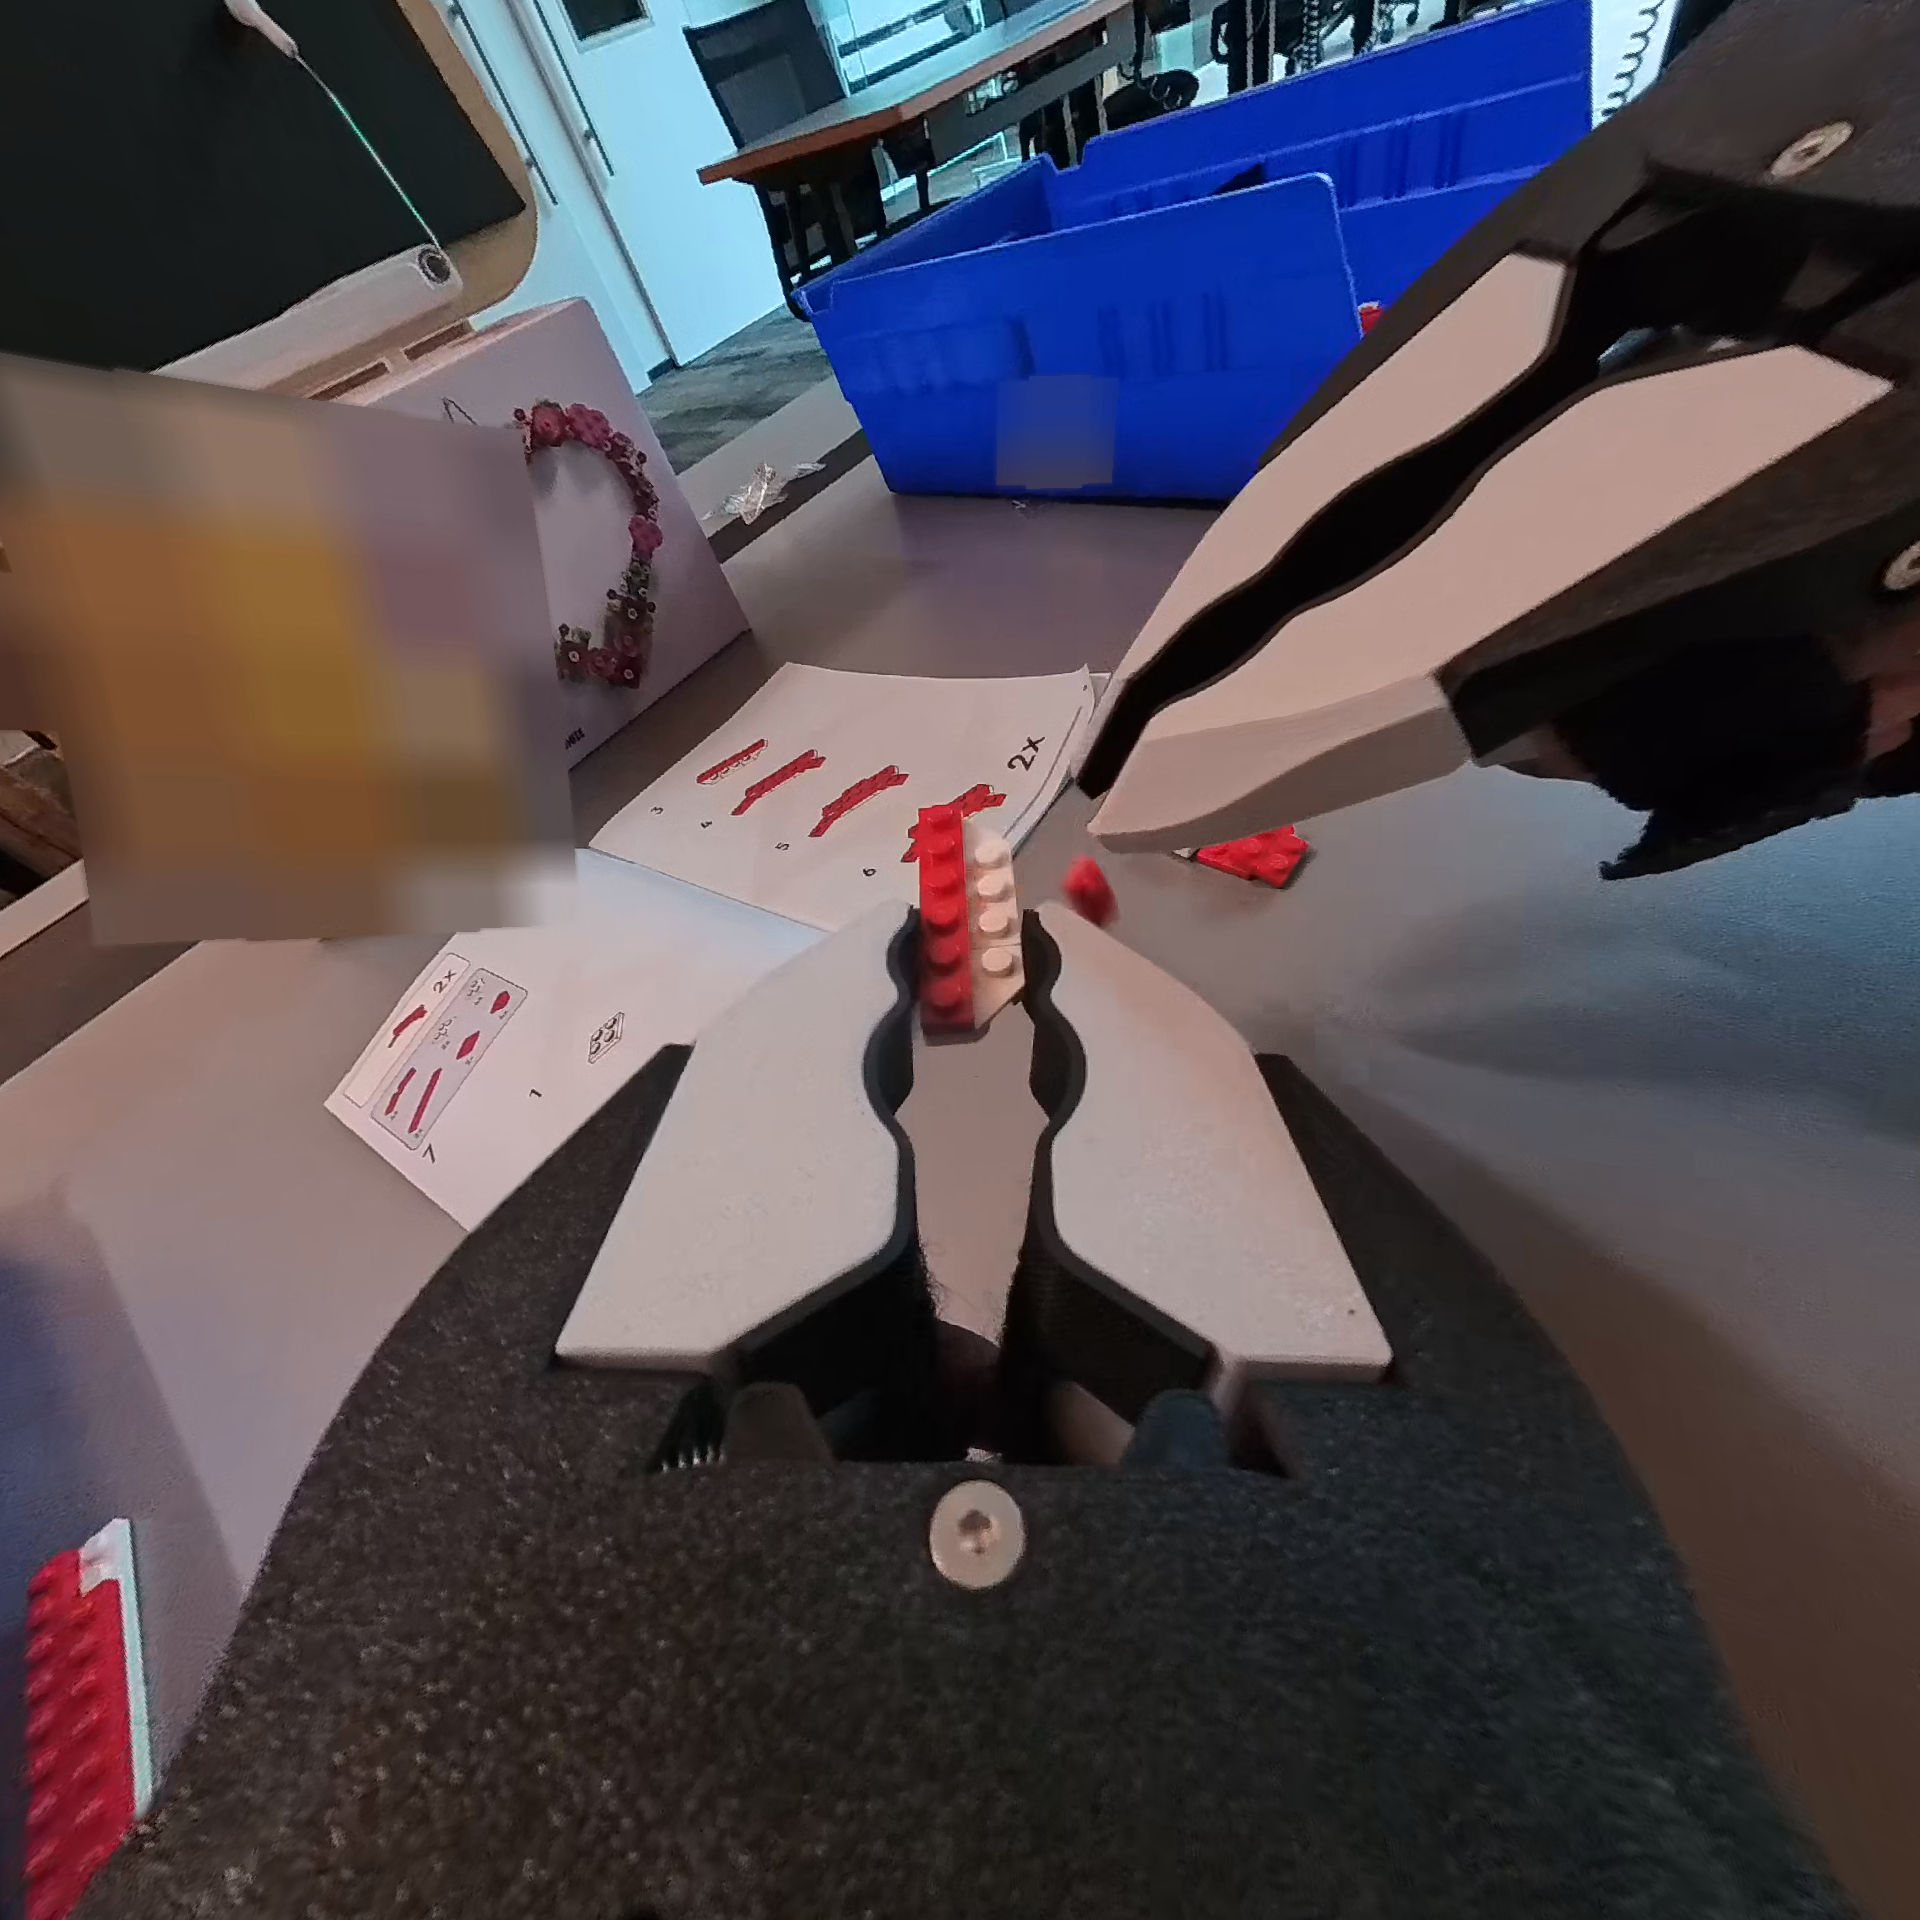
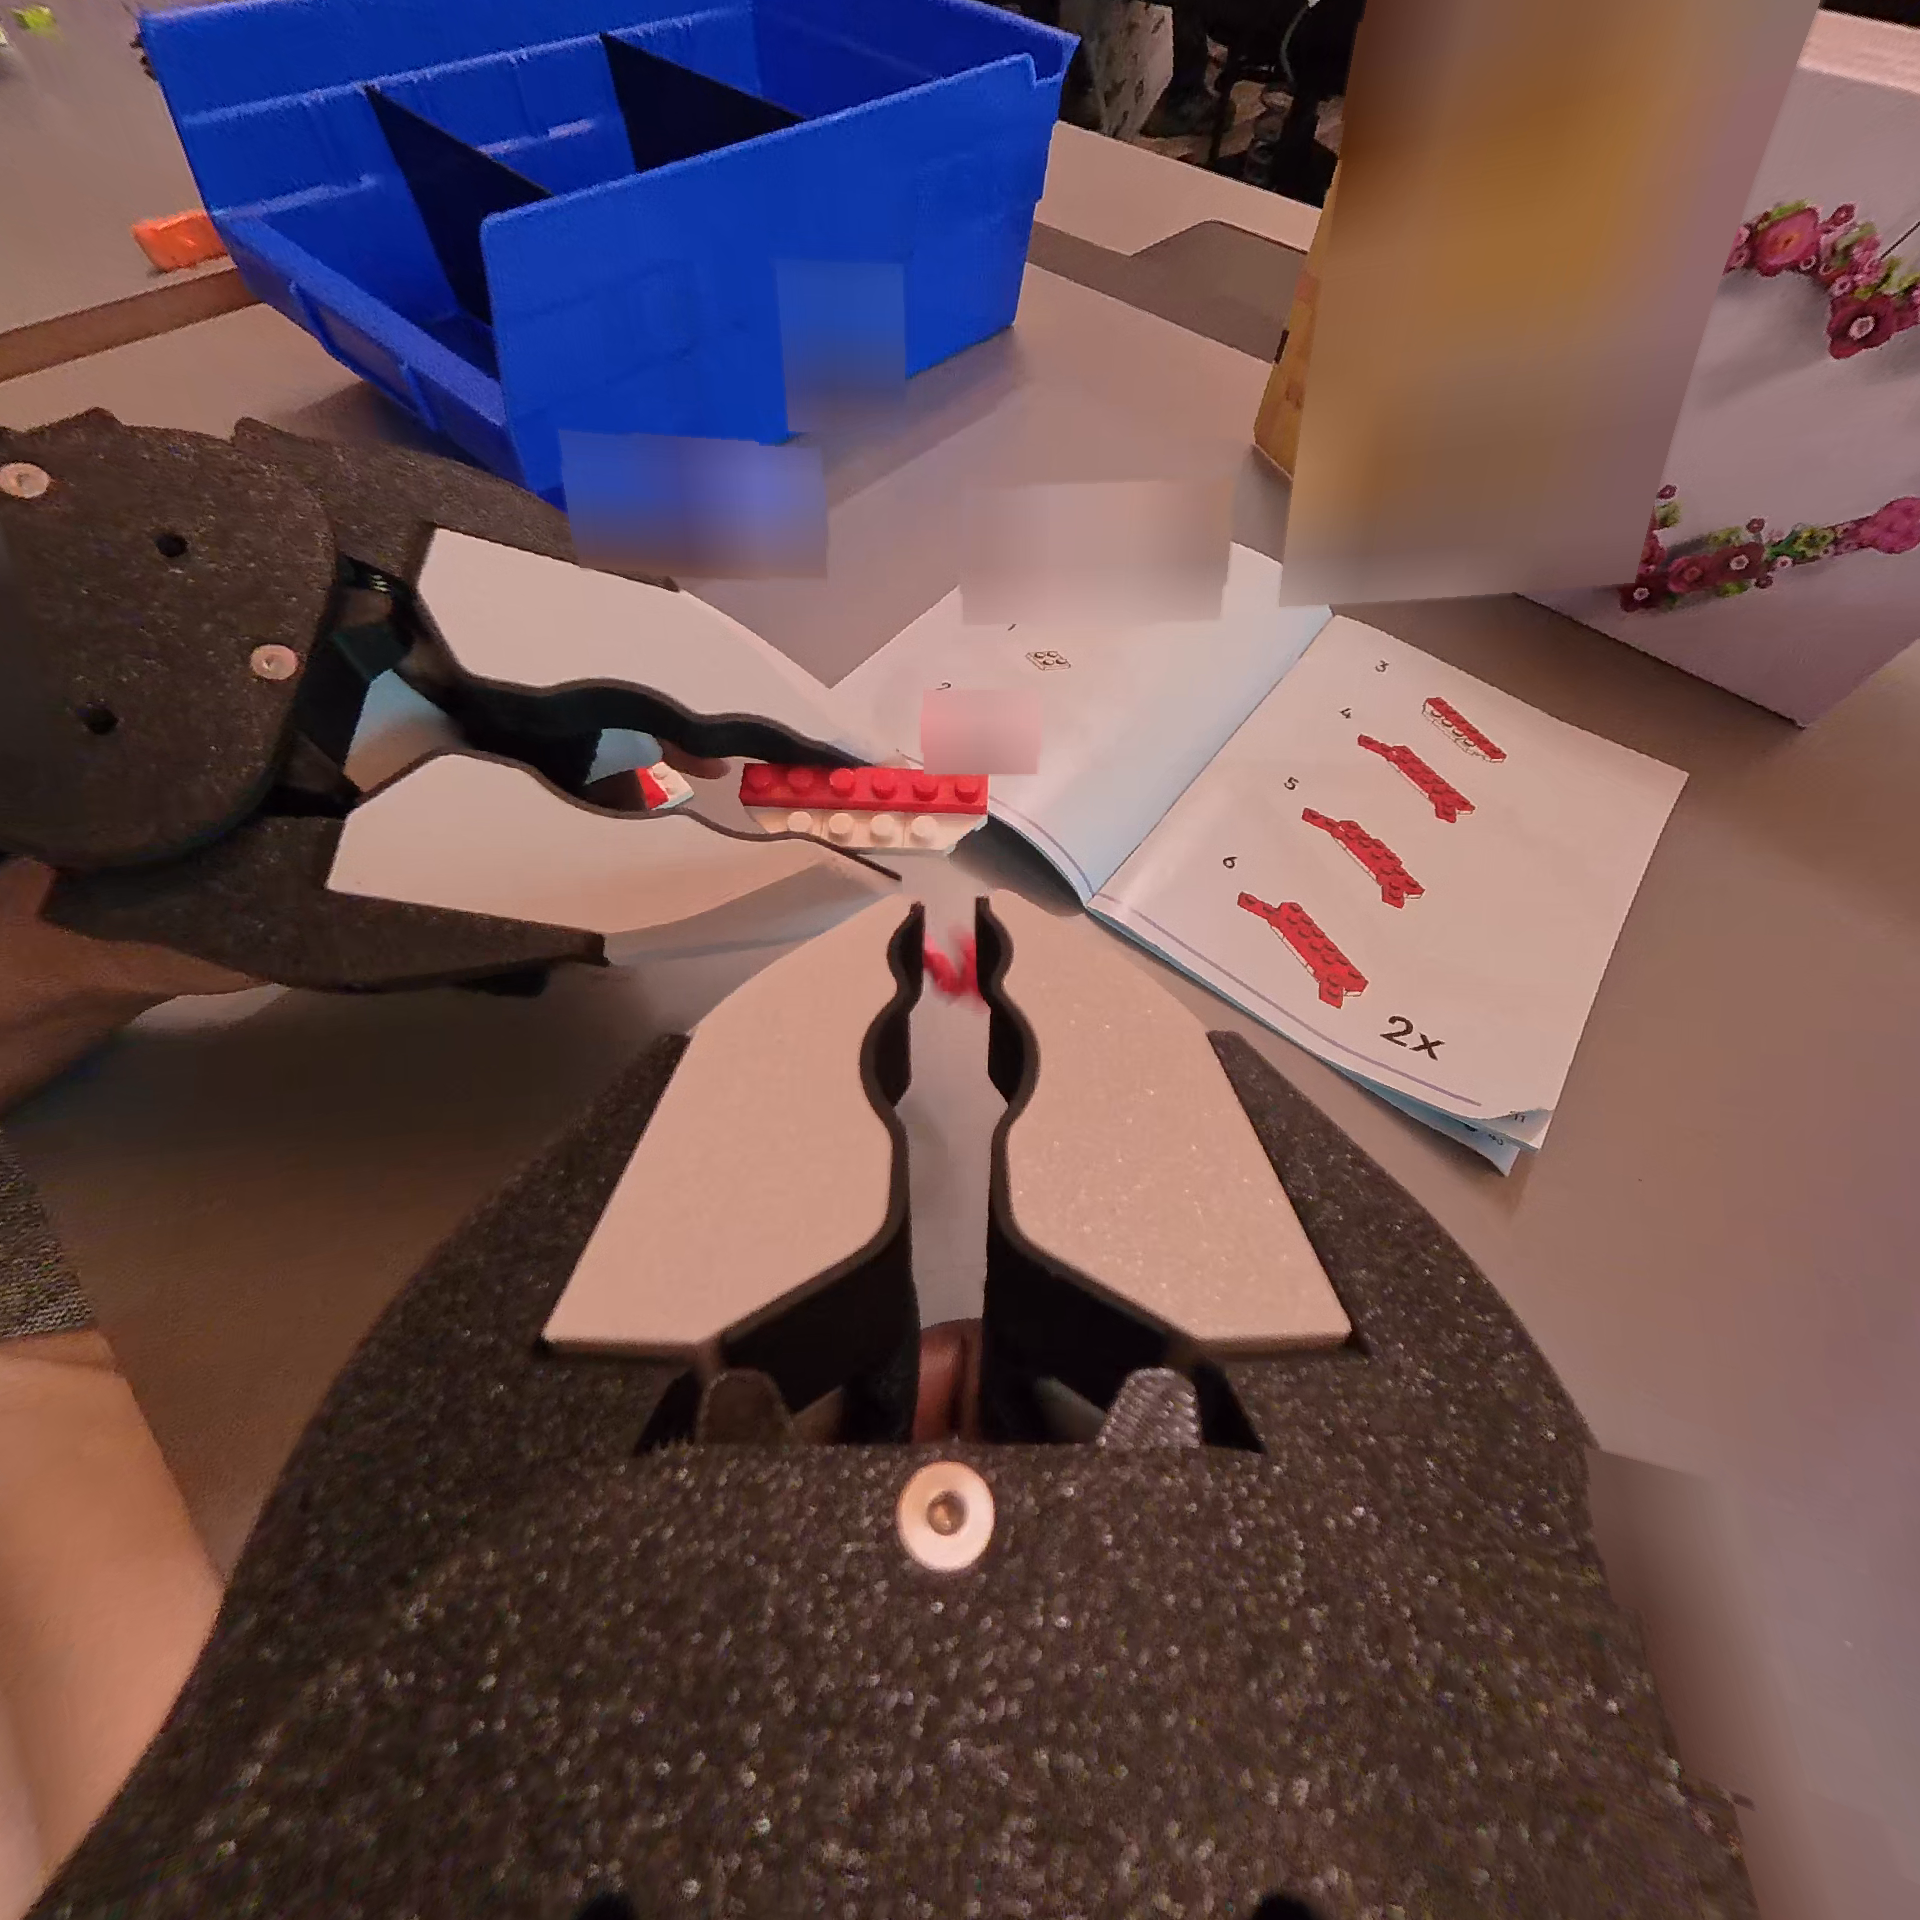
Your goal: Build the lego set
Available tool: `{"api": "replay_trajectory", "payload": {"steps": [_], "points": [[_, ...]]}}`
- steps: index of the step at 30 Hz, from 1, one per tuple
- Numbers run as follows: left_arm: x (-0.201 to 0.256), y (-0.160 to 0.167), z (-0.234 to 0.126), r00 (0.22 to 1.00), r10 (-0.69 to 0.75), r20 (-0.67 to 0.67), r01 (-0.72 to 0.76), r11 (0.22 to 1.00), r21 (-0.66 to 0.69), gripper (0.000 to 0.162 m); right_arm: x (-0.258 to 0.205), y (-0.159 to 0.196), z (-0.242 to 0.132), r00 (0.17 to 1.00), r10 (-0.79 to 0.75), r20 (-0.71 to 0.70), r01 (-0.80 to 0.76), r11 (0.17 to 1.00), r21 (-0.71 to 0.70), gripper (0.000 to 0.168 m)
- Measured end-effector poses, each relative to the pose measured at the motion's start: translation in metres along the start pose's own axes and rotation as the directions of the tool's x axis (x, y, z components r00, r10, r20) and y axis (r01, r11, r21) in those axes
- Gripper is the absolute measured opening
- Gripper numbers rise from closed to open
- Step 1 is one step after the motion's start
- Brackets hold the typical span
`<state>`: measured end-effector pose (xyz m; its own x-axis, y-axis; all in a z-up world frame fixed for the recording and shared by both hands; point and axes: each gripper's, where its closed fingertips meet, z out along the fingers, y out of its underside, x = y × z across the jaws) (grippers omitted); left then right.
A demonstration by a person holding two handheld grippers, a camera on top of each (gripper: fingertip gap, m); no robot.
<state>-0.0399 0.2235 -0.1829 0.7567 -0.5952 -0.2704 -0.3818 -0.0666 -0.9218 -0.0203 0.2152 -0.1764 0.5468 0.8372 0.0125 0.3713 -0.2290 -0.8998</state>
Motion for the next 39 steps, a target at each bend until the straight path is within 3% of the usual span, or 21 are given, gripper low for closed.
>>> {"api": "replay_trajectory", "payload": {"steps": [9, 16, 26, 29, 34, 39], "points": [[-0.002, 0.009, 0.001, 1.000, -0.008, -0.001, 0.008, 0.999, -0.047, 0.018, 0.006, 0.009, 0.001, 0.999, -0.006, 0.045, 0.007, 1.000, -0.021, 0.009], [-0.012, 0.017, -0.001, 0.998, 0.030, 0.049, -0.025, 0.995, -0.101, 0.018, 0.010, 0.052, 0.006, 0.970, -0.100, 0.223, 0.154, 0.958, -0.240, 0.029], [-0.011, 0.021, -0.001, 0.998, 0.035, 0.044, -0.029, 0.992, -0.120, 0.018, 0.032, 0.058, 0.046, 0.982, -0.029, 0.186, 0.100, 0.918, -0.385, 0.015], [-0.012, 0.021, -0.001, 0.999, 0.026, 0.042, -0.021, 0.993, -0.118, 0.018, 0.025, 0.058, 0.048, 0.974, -0.035, 0.224, 0.122, 0.914, -0.387, 0.013], [-0.011, 0.020, -0.002, 0.999, 0.018, 0.036, -0.014, 0.994, -0.112, 0.018, 0.005, 0.068, 0.033, 0.885, -0.202, 0.421, 0.358, 0.872, -0.335, 0.011], [-0.010, 0.020, -0.001, 0.999, 0.019, 0.027, -0.016, 0.994, -0.112, 0.018, 0.004, 0.058, 0.020, 0.880, -0.198, 0.431, 0.336, 0.902, -0.272, 0.014]]}}
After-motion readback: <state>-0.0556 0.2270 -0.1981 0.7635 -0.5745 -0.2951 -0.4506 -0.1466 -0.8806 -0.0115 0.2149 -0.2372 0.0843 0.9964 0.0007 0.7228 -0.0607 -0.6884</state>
